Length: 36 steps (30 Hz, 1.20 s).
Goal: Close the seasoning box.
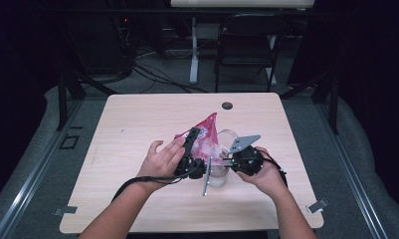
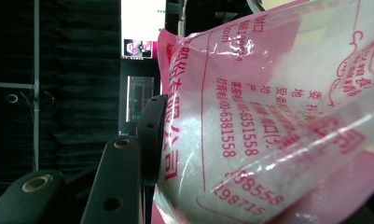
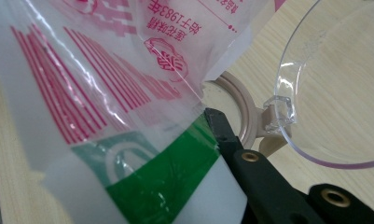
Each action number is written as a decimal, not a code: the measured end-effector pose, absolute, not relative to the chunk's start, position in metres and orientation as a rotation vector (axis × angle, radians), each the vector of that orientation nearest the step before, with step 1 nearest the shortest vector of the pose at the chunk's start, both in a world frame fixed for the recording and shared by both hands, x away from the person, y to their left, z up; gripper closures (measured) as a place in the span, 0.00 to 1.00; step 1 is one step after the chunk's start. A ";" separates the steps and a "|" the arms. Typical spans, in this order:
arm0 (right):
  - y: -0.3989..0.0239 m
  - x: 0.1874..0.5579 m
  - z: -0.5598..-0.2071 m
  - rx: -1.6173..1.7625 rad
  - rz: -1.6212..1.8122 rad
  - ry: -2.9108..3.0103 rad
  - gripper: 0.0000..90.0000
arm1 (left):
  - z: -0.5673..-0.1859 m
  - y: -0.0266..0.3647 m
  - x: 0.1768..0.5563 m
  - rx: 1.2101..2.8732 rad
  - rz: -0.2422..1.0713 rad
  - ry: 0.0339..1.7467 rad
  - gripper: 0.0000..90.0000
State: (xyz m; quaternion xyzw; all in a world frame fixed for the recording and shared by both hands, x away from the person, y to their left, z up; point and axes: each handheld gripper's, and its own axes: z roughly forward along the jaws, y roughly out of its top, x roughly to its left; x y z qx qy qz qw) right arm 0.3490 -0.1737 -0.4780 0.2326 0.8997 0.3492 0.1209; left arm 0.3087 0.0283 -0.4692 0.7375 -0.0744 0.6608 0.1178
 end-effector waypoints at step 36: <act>-0.172 0.347 -0.477 0.665 1.018 2.634 1.00 | -0.464 0.029 0.315 2.188 1.942 -0.223 0.66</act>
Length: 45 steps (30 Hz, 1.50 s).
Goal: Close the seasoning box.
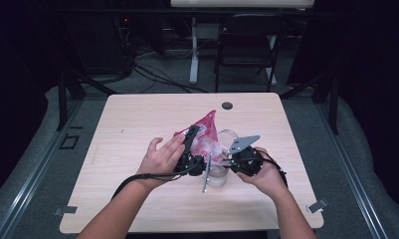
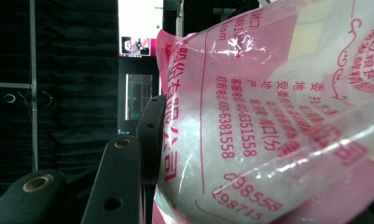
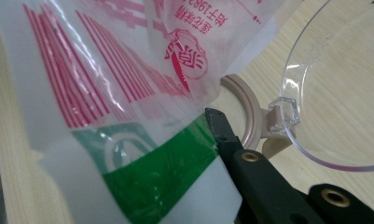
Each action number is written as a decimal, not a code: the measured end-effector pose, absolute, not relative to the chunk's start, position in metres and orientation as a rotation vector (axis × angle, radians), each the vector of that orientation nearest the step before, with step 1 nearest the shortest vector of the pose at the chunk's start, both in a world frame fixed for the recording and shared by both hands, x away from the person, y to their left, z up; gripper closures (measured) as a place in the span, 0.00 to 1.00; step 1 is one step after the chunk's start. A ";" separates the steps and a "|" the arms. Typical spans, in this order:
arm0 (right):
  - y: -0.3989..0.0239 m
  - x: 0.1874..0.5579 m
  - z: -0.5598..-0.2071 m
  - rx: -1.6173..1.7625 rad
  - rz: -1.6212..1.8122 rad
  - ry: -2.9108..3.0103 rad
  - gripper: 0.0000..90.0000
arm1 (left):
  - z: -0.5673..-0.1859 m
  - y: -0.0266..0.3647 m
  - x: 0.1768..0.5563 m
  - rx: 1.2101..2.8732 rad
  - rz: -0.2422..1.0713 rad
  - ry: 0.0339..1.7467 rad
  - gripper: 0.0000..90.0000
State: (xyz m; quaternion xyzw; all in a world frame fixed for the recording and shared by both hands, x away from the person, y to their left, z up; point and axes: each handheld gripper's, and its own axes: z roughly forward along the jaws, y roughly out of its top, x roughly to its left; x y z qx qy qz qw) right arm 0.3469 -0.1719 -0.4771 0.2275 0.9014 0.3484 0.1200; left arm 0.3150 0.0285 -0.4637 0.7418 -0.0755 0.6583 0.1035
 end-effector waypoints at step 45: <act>-0.171 0.348 -0.480 0.666 0.994 2.647 1.00 | -0.462 0.024 0.313 2.187 1.955 -0.268 0.65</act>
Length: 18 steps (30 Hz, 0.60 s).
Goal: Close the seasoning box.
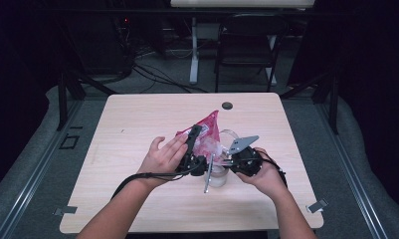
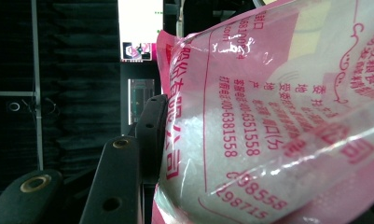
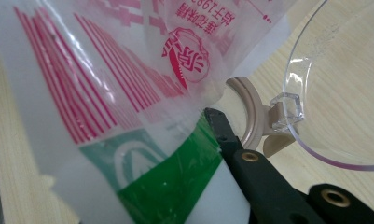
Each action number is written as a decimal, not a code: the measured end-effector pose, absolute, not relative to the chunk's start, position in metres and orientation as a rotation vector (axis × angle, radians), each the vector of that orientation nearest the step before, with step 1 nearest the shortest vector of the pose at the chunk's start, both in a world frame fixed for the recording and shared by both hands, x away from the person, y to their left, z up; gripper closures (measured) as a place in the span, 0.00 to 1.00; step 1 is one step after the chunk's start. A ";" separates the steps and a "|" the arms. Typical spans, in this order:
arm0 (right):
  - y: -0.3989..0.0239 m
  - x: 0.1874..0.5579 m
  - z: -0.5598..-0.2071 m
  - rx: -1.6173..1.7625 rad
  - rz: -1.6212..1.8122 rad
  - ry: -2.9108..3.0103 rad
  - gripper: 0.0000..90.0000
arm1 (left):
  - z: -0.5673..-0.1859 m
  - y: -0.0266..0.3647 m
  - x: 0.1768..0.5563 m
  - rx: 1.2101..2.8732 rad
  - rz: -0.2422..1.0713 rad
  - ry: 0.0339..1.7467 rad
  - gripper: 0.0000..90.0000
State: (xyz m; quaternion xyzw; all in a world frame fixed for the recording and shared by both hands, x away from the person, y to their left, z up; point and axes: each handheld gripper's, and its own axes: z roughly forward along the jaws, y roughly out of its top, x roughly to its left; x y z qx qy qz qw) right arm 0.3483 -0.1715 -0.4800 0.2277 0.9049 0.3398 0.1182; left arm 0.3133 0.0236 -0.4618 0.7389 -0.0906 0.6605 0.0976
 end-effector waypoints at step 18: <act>-0.172 0.349 -0.481 0.672 0.994 2.640 1.00 | -0.465 0.024 0.312 2.187 1.942 -0.265 0.65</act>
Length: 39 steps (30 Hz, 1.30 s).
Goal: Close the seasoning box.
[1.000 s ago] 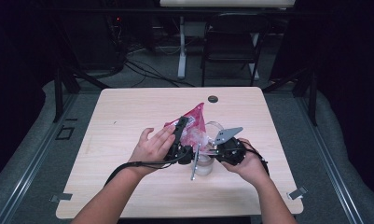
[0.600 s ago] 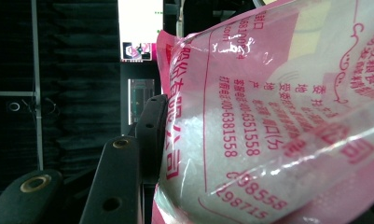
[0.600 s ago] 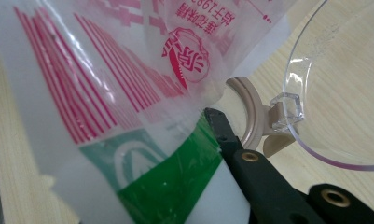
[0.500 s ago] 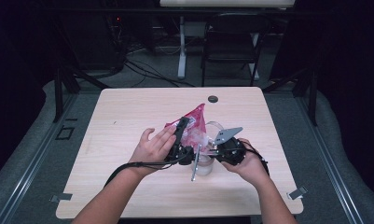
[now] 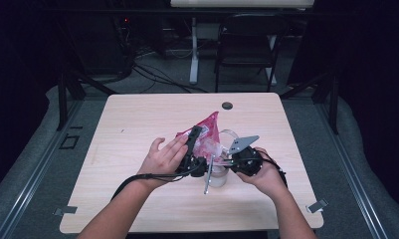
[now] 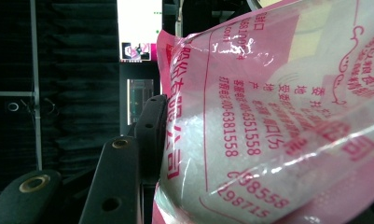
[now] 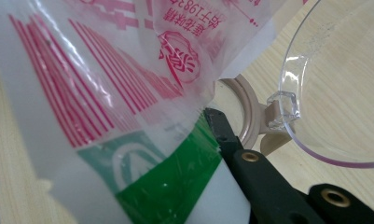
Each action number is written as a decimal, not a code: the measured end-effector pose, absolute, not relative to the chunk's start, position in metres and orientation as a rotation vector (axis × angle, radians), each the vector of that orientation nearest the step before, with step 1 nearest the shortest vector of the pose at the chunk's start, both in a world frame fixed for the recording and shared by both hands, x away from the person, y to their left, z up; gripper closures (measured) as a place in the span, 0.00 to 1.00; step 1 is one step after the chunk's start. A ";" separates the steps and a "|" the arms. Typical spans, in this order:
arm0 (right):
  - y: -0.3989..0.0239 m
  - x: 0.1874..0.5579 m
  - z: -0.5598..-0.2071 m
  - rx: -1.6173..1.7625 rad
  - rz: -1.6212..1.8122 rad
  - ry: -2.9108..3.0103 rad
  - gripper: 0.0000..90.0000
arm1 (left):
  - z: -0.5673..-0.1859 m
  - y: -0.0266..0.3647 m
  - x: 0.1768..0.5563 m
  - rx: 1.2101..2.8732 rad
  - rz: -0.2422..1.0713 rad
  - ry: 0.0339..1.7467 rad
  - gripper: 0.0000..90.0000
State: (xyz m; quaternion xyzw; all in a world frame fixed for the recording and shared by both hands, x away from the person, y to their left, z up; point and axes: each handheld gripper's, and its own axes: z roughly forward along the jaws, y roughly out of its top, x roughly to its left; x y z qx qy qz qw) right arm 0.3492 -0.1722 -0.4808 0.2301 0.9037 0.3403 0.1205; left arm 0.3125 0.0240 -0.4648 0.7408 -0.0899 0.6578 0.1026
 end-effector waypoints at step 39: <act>-0.168 0.348 -0.482 0.659 0.993 2.647 1.00 | -0.462 0.029 0.314 2.201 1.943 -0.239 0.65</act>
